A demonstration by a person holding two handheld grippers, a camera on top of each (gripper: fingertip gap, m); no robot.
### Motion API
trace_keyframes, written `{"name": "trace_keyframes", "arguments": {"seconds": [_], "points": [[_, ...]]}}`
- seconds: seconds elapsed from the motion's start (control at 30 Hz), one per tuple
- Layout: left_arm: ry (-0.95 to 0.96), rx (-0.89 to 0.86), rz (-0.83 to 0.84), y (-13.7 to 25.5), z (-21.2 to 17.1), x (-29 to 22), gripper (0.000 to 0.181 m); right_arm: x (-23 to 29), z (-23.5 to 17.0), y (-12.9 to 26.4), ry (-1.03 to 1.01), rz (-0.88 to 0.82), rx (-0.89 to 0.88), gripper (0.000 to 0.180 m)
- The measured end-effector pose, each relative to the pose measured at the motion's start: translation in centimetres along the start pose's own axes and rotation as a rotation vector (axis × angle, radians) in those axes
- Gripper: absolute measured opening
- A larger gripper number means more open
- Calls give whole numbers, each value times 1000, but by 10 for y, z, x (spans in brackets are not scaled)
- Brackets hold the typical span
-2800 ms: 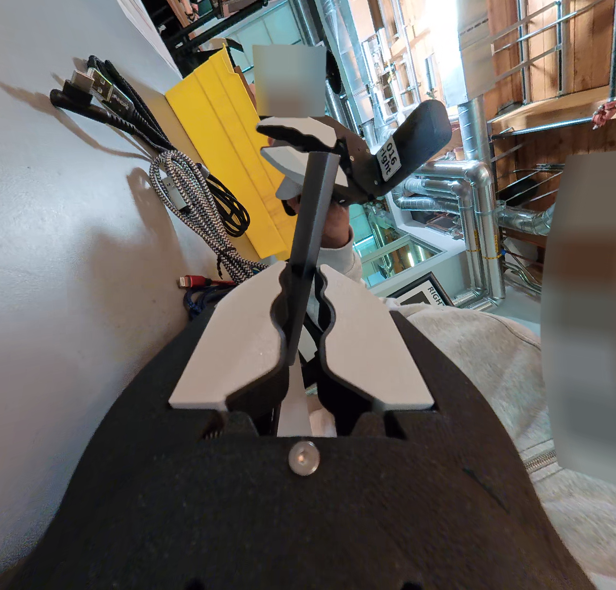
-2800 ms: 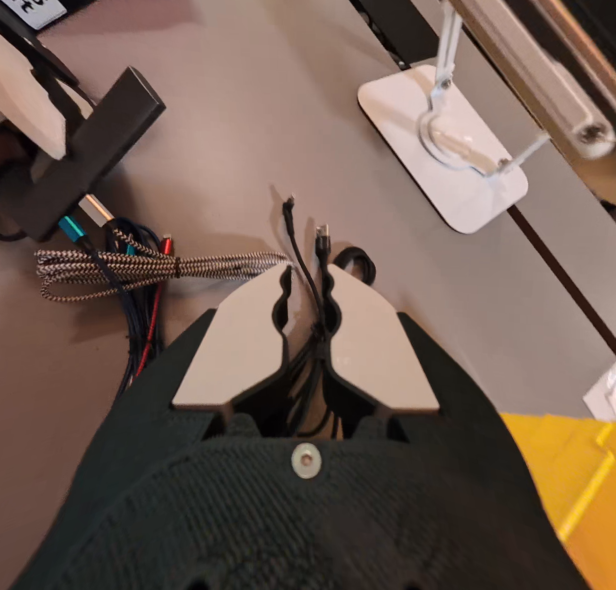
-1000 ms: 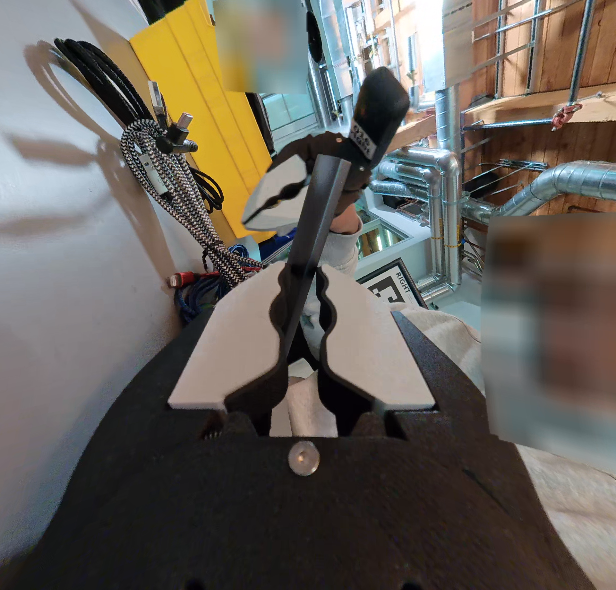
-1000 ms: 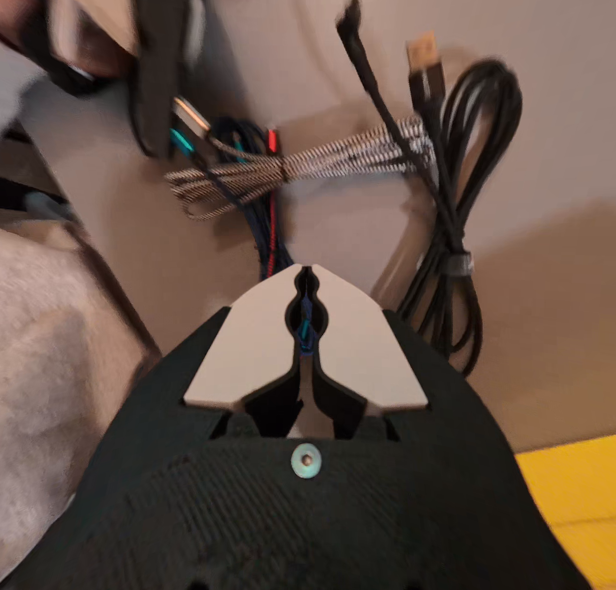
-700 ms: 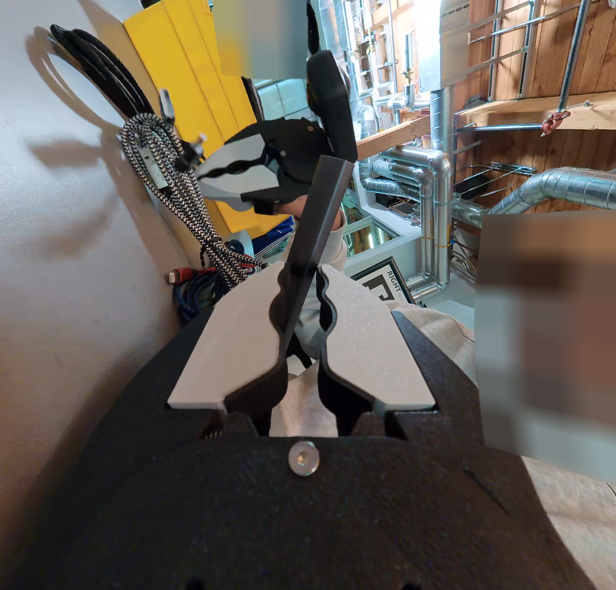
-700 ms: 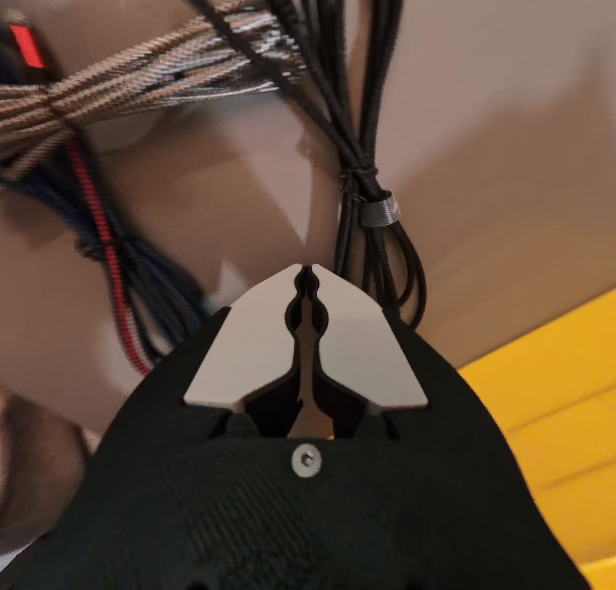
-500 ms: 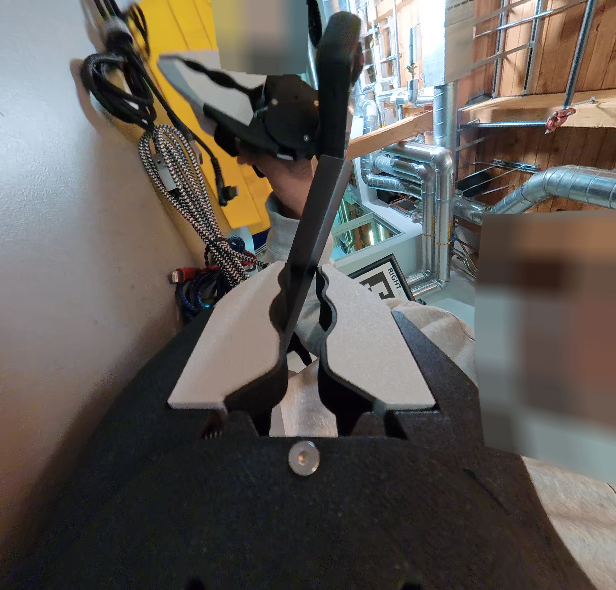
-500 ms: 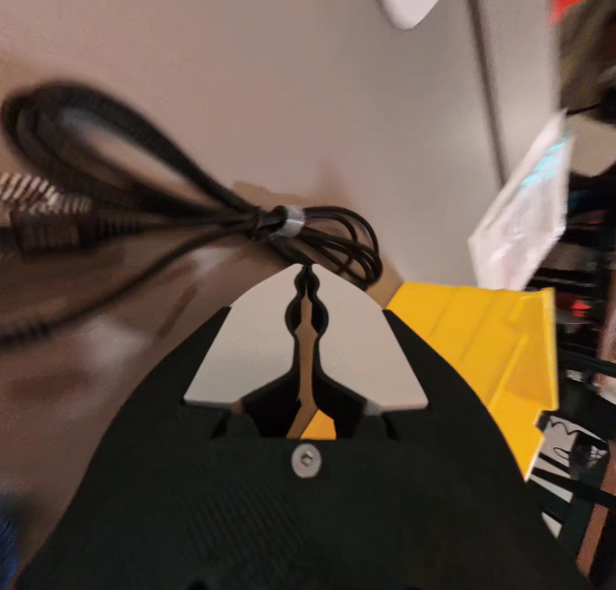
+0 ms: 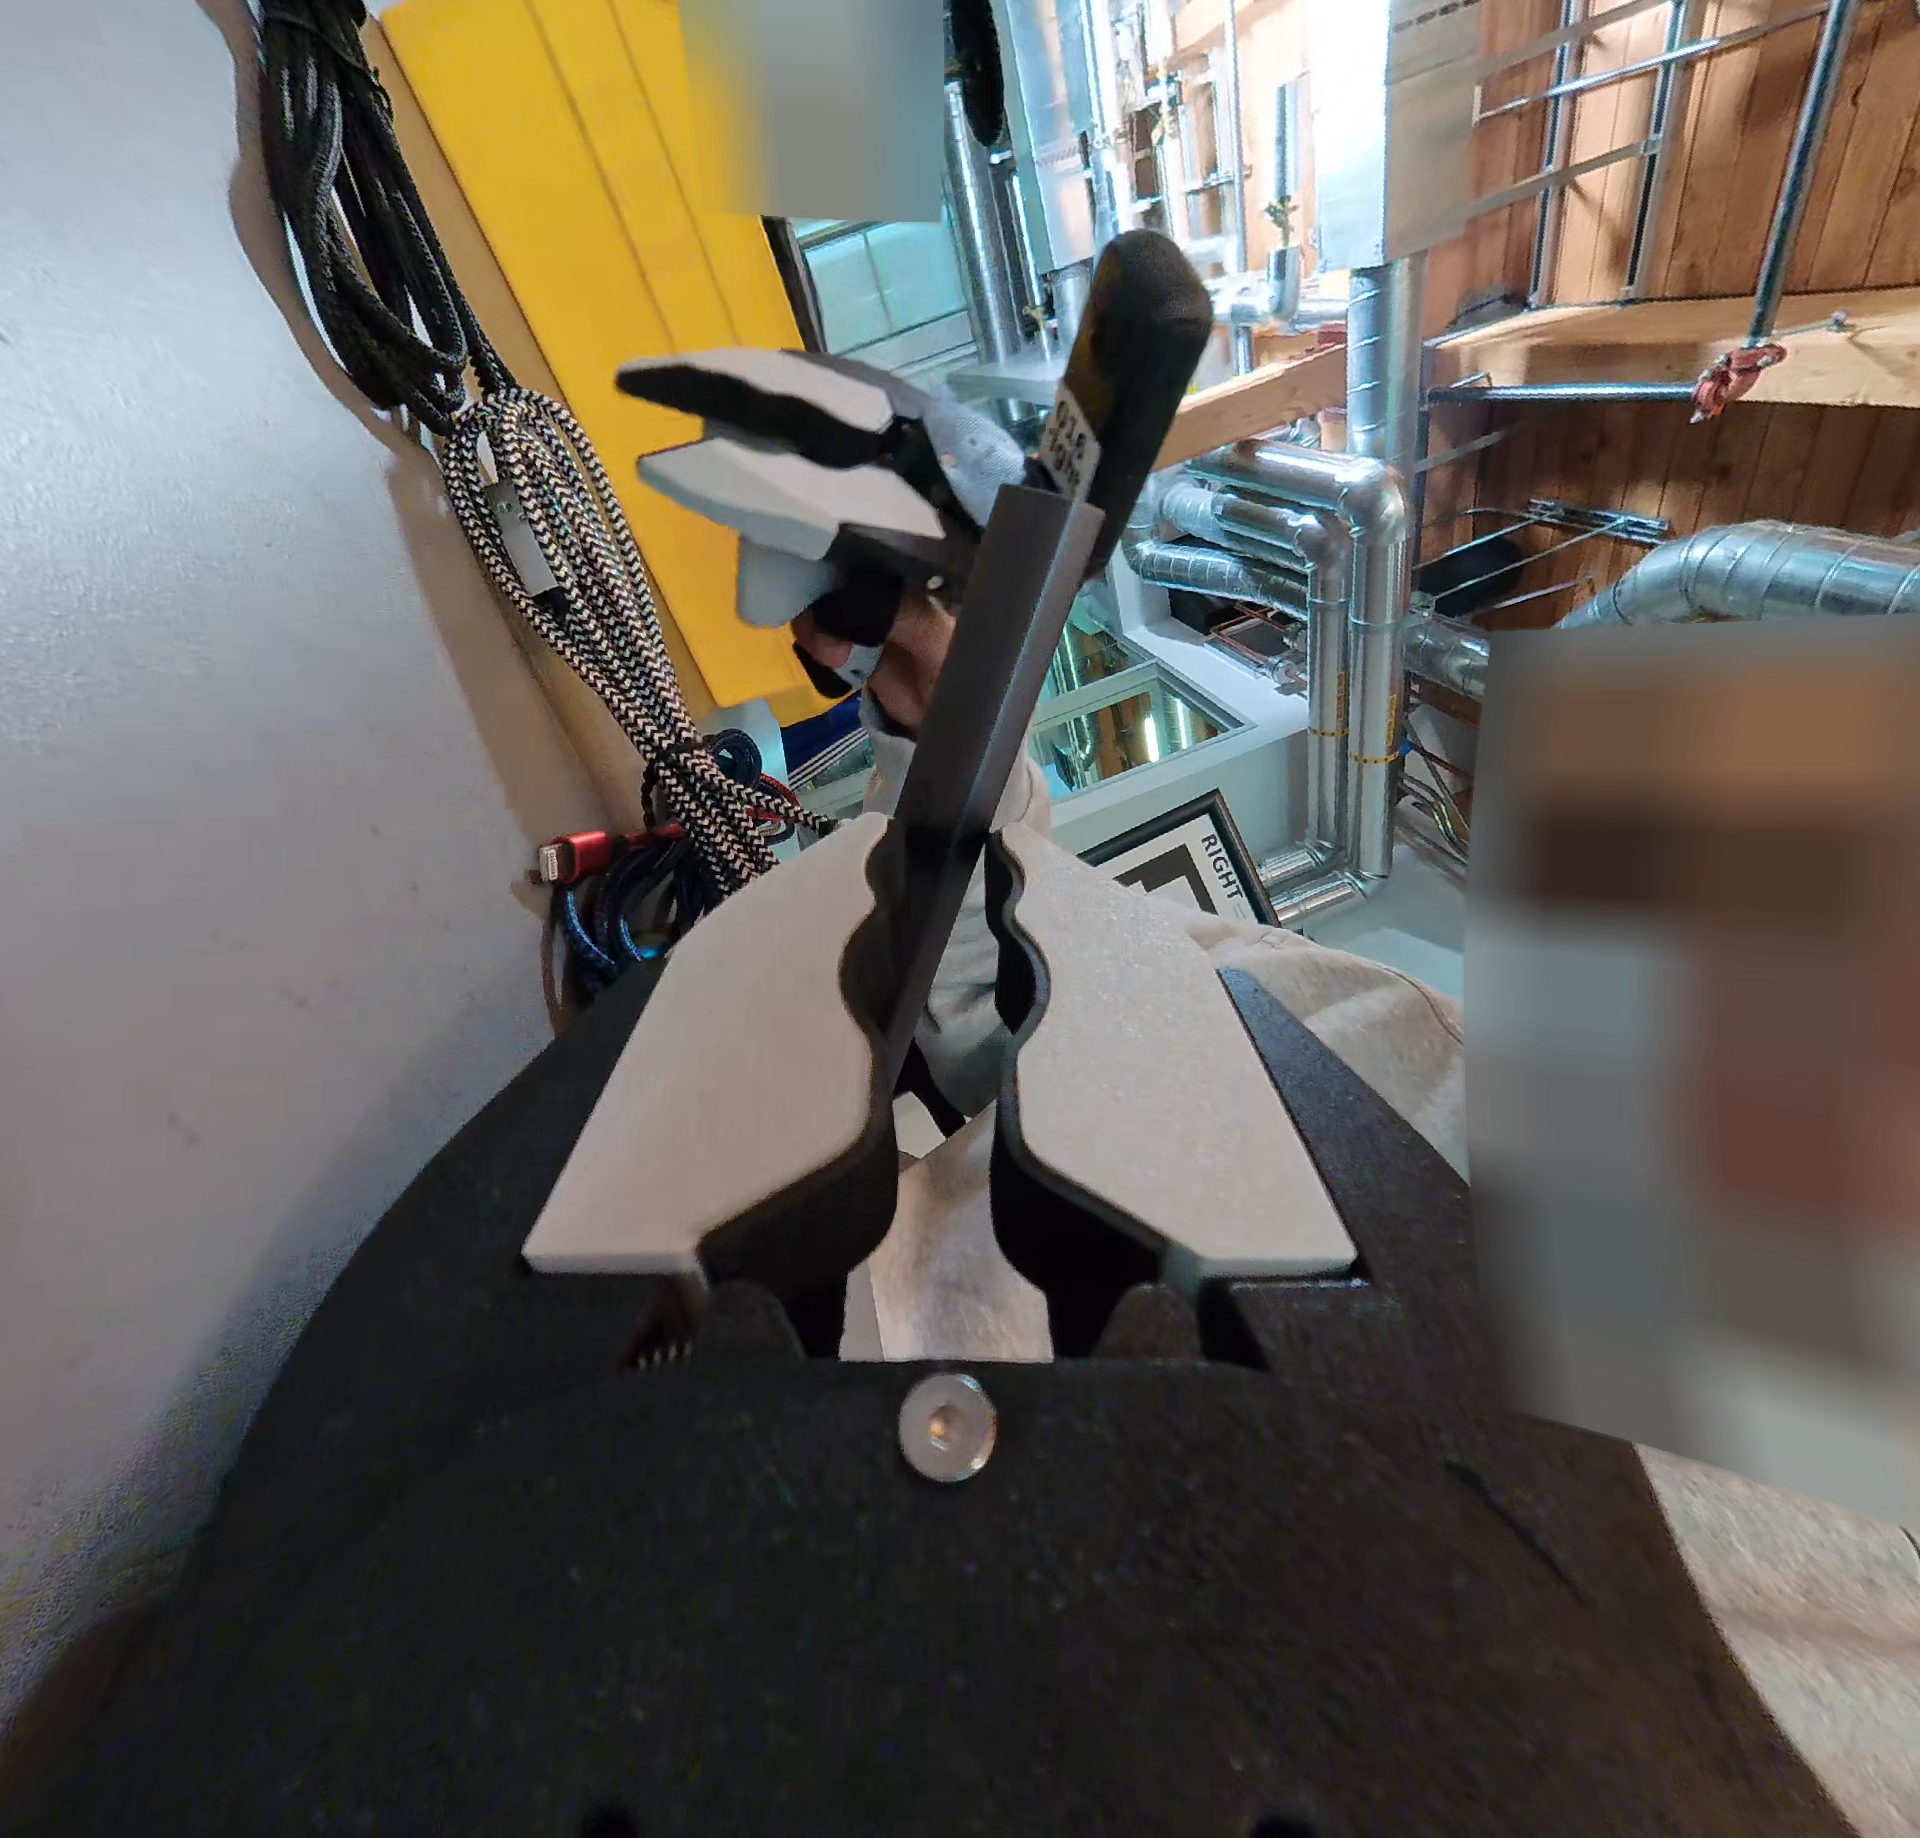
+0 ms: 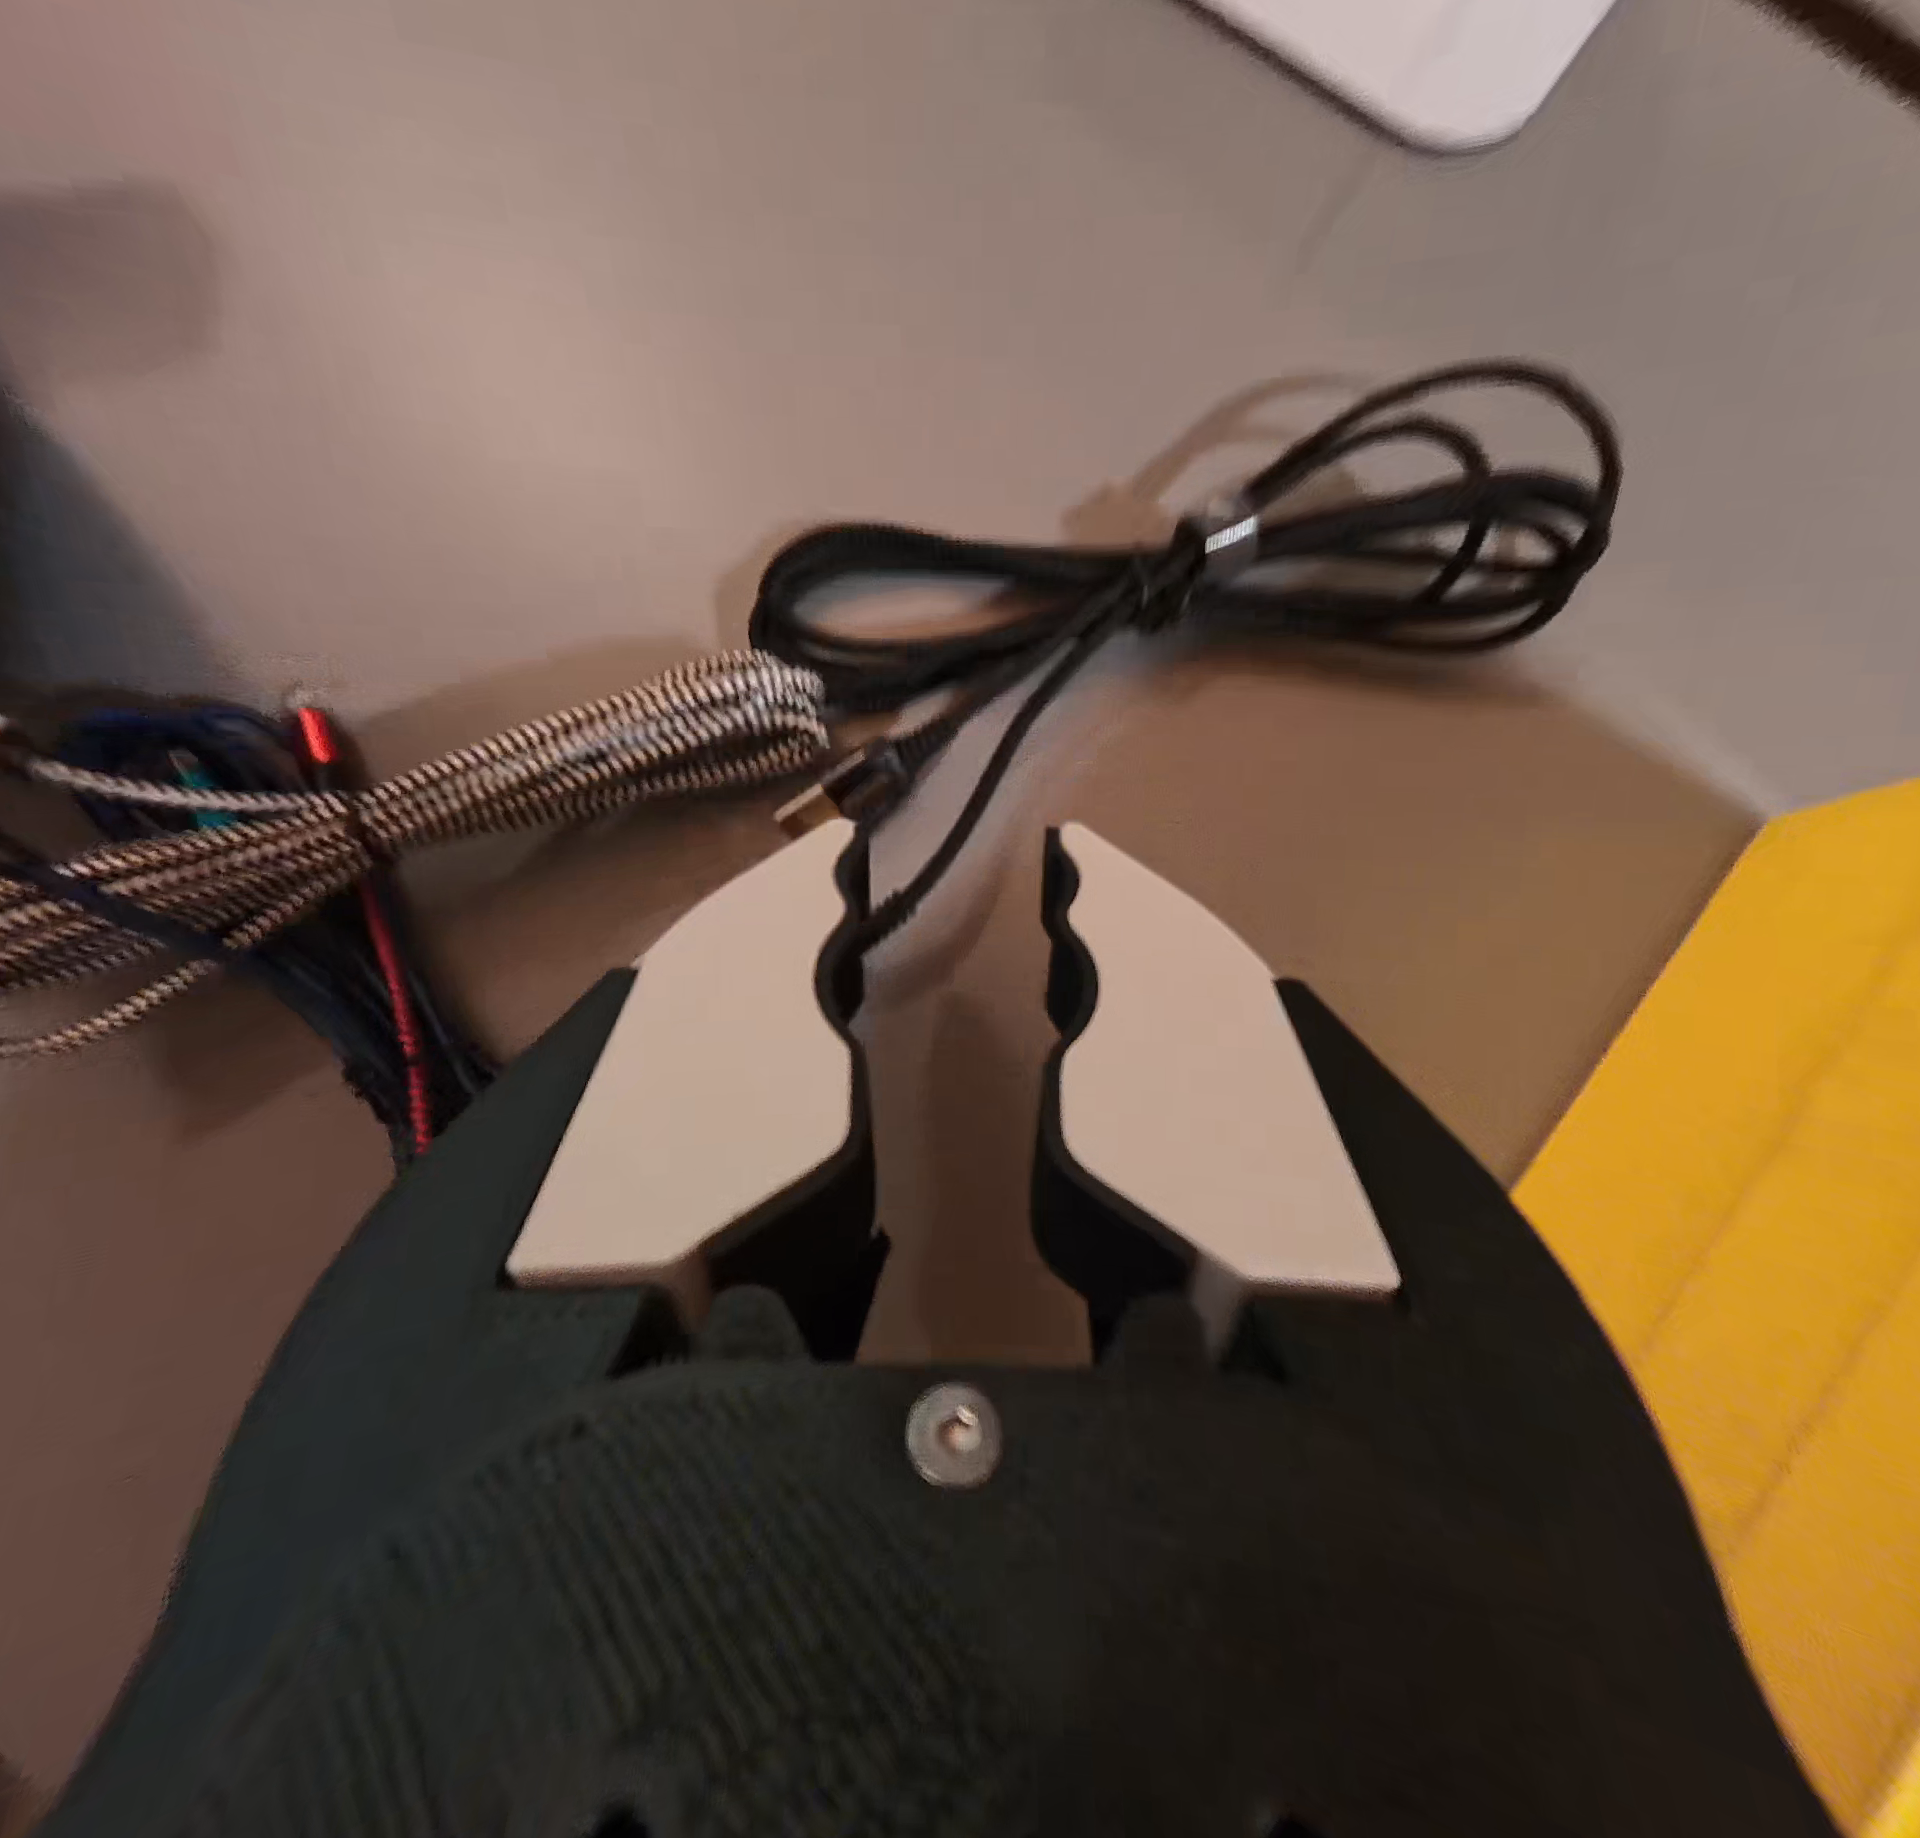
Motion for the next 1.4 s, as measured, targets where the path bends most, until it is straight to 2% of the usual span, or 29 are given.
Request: {"name": "trace_keyframes", "arguments": {"seconds": [0.03, 0.13, 0.2, 0.27, 0.33, 0.57, 0.83, 1.0, 1.13, 1.23, 1.33, 1.4], "points": [[1, 0, 0, 0, 0, 0, 15, -1, -8, -4, -8, -10, 26, 32], [4, 1, -2, 0, 0, 0, 15, 0, -19, -14, -46, 31, 51, 30], [9, 3, -4, 0, 0, 0, 15, 10, -16, -21, -108, 153, 10, 28], [14, 5, -7, 0, 0, 0, 15, 18, -17, -27, -191, 267, -4, 17], [16, 7, -8, 0, 0, 0, 15, 28, -17, -27, -248, 397, -26, 15], [-21, 25, 35, -4, -3, 2, 14, 35, 23, 12, -445, 660, -287, 8], [-159, 21, 185, -18, -8, 10, 10, 100, 40, 10, -383, 679, -319, 7], [-143, -14, 184, -16, -5, 11, 9, 108, 43, 5, -516, 712, -392, 7], [-148, -11, 188, -16, -6, 11, 9, 107, 41, 3, -595, 795, -368, 8], [-133, -10, 179, -16, -5, 11, 9, 112, 39, 3, -568, 829, -329, 10], [-124, 1, 176, -16, -6, 12, 9, 126, 32, 2, -507, 917, -210, 21], [-126, 8, 174, -17, -7, 12, 9, 126, 30, 4, -489, 942, -197, 21]]}}
Point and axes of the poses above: each gripper's, where its closed fingertips meet, y back along the fingers, z out of its top, x = y × z across the jaws, the point moved 3 cm from there along y, back along the fingers, and after that the axes turned 3 degrees about y, right-handed, at the moved point
